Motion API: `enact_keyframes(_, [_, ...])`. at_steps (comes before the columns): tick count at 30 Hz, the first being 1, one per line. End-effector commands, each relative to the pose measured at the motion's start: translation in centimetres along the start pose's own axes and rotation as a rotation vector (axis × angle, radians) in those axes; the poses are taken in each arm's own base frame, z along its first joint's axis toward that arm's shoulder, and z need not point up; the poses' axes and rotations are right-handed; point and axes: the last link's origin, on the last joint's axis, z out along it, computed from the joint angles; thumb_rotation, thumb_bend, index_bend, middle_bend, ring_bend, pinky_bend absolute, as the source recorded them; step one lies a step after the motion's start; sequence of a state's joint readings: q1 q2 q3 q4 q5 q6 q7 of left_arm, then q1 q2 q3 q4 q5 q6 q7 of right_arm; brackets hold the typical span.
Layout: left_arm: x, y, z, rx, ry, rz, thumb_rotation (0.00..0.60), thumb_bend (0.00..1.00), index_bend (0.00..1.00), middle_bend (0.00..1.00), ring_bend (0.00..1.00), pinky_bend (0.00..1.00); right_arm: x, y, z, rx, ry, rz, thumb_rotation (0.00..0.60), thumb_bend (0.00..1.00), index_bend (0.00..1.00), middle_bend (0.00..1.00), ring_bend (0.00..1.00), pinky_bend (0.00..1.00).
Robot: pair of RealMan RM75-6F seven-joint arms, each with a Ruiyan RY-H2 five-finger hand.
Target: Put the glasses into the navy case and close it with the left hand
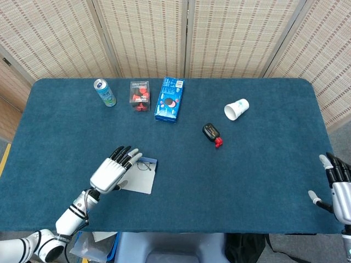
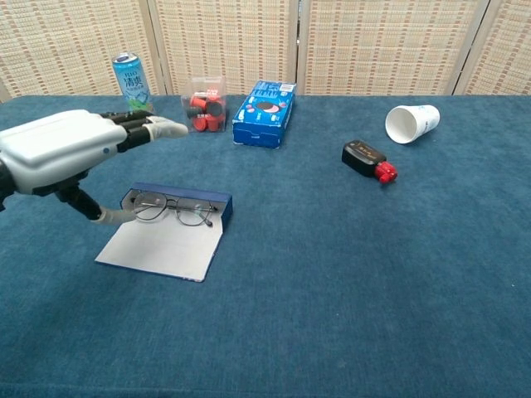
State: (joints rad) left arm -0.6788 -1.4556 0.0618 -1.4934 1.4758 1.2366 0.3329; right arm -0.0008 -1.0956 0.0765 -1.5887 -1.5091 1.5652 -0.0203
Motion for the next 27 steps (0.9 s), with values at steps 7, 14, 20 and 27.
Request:
enact_keyframes(7, [-1.9,-0.5,-1.4,-0.057,-0.083,0.067,0.600,0.22,0.00,0.00,0.00,0.00,0.0,-0.3,0.2,0.011,-0.002,-0.001,0.600,0.19,0.00,0.05,0.08,0.11])
enact_keyframes(14, [-3.2,-0.7,-1.3,-0.059,-0.112,0.113,0.600,0.22,0.00,0.00,0.00,0.00,0.0,-0.4,0.2,0.008,-0.003,-0.003,0.600,0.19,0.00,0.05,0.08,0.11])
enact_keyframes(20, [-3.8,-0.8,-1.2,-0.054,-0.113,0.127,0.600,0.22,0.00,0.00,0.00,0.00,-0.1,-0.4,0.2,0.007,-0.004,-0.005,0.600,0.19,0.00,0.05,0.08,0.11])
enact_keyframes(27, [-4.6,-0.7,-0.9,-0.052,-0.135,0.143,0.600,0.22,0.00,0.00,0.00,0.00,-0.1,-0.5,0.2,0.007,-0.004,-0.006,0.600,0.19,0.00,0.05,0.08,0.11])
